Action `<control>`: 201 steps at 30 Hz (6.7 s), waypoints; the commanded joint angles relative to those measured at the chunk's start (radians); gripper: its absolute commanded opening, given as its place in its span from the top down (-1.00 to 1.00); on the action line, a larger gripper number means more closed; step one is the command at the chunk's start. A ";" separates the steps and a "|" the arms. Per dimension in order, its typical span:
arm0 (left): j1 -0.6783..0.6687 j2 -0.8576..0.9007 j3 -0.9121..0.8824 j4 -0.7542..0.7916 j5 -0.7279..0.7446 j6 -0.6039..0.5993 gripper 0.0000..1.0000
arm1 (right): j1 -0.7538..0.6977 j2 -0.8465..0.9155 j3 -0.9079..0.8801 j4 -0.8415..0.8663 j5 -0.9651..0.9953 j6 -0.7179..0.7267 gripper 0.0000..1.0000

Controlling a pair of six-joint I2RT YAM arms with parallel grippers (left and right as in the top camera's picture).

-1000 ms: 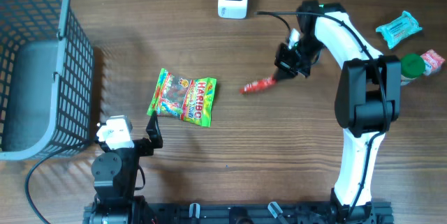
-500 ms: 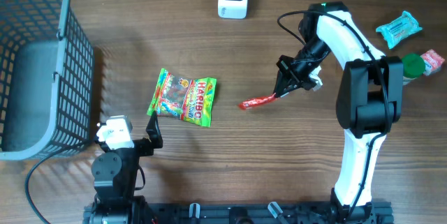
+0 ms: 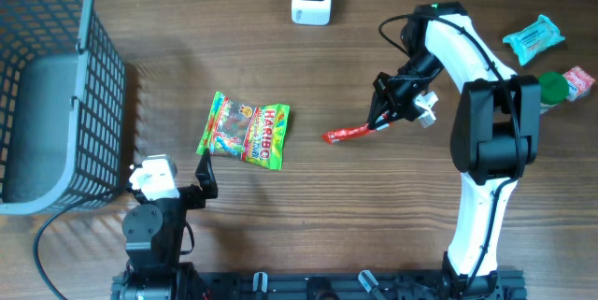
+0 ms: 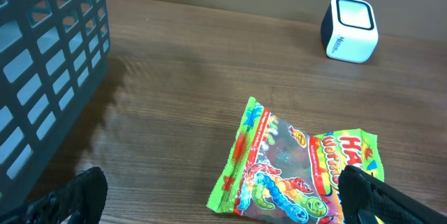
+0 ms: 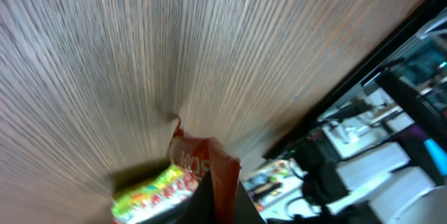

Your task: Scan the item barcode

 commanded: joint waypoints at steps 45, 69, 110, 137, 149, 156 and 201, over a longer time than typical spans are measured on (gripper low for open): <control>-0.004 -0.002 -0.008 0.004 0.012 0.015 -1.00 | 0.308 -0.276 -0.194 0.605 0.671 -0.830 0.91; -0.004 -0.002 -0.008 0.004 0.012 0.015 -1.00 | 0.297 -0.101 -0.244 0.781 0.527 -0.932 0.91; -0.004 -0.002 -0.008 0.004 0.012 0.015 -1.00 | 0.365 -0.255 -0.429 0.793 0.422 -0.957 0.91; -0.004 -0.002 -0.008 0.004 0.012 0.015 -1.00 | 0.371 -0.166 -0.374 0.780 0.609 -0.905 0.91; -0.004 -0.002 -0.008 0.004 0.012 0.015 -1.00 | 0.369 -0.276 -0.233 0.636 0.554 -0.942 0.91; -0.004 -0.002 -0.008 0.004 0.012 0.015 -1.00 | 0.368 -0.261 -0.379 0.685 0.603 -0.905 0.91; -0.004 -0.002 -0.008 0.004 0.012 0.015 -1.00 | 0.318 -0.038 -0.214 0.523 0.747 -0.437 -0.33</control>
